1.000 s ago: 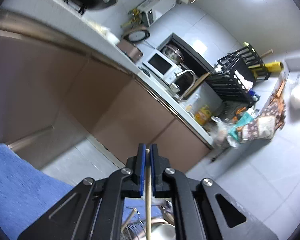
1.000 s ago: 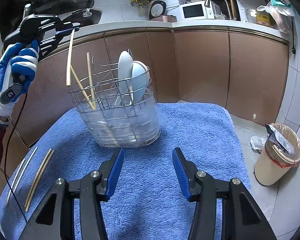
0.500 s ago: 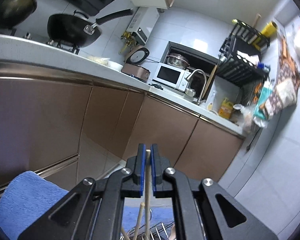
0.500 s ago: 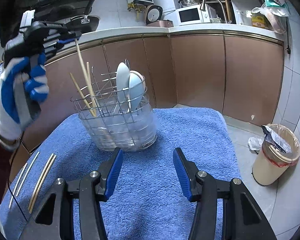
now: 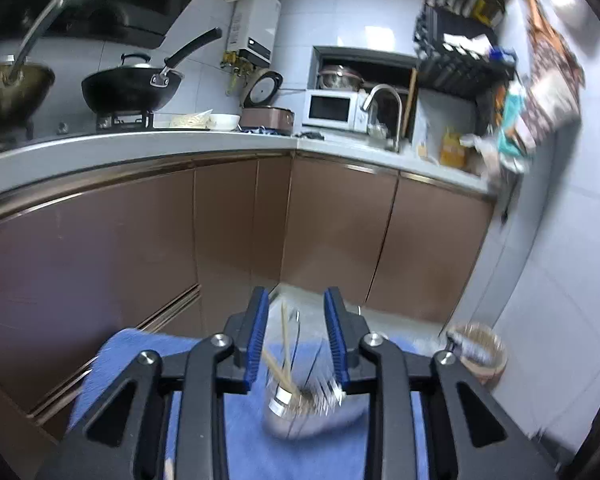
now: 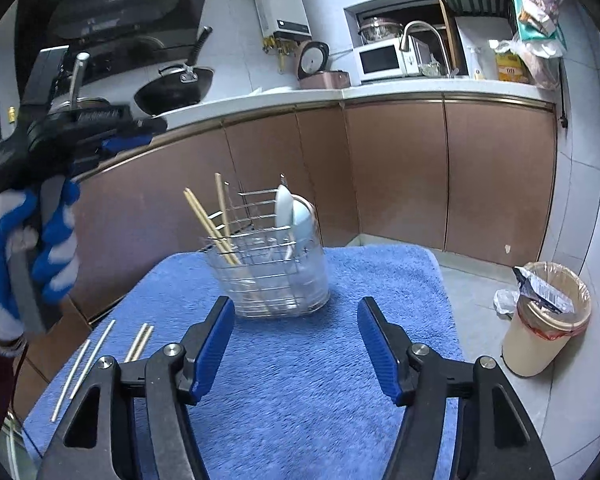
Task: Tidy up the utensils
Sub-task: 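Withdraw both open tools from the holder back over the towel, then move both open tools down toward the loose chopsticks on the towel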
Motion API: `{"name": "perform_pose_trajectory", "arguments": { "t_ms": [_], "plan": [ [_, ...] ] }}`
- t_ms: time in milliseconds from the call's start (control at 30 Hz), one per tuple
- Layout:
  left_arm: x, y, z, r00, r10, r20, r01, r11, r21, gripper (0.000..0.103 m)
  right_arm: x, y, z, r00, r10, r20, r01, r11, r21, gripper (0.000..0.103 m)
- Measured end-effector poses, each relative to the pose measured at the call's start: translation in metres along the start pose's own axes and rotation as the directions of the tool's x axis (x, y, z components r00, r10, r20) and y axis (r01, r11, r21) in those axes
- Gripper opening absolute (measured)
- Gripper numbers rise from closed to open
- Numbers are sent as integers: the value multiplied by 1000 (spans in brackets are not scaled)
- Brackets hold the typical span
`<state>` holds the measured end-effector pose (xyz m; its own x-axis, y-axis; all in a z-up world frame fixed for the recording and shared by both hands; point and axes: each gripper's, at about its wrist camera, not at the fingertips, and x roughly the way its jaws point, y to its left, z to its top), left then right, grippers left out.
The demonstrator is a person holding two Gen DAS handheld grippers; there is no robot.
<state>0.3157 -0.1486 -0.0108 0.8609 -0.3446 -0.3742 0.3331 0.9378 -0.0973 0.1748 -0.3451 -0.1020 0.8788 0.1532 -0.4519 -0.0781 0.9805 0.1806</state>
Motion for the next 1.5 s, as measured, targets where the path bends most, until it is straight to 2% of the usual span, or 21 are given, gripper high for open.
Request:
{"name": "perform_pose_trajectory", "arguments": {
  "t_ms": [133,267,533,700,1000,1233,1500],
  "plan": [
    [-45,-8,-25,999,36,-39,-33,997,69,35,-22,12,-2,1000,-6,5,6,1000,-7,72],
    [-84,-11,-56,994,61,-86,-50,991,127,36,-39,28,-4,1000,-17,-1,17,1000,-25,80],
    [-143,12,-110,982,130,-139,-107,981,159,38,-63,69,-10,1000,-28,3,28,998,-55,103],
    [-179,35,-130,972,199,-126,-177,970,167,41,-71,94,-15,1000,2,2,-2,999,-48,103],
    [-225,77,-151,955,278,-102,-264,955,135,41,-70,141,-21,997,74,-11,-75,994,-74,103],
    [-228,100,-162,944,306,-123,-293,949,112,41,-55,162,-23,994,89,-64,-95,989,-111,103],
    [-211,123,-175,937,304,-172,-293,952,87,41,-29,174,-31,986,77,-146,-96,986,-133,103]
  ]
}}
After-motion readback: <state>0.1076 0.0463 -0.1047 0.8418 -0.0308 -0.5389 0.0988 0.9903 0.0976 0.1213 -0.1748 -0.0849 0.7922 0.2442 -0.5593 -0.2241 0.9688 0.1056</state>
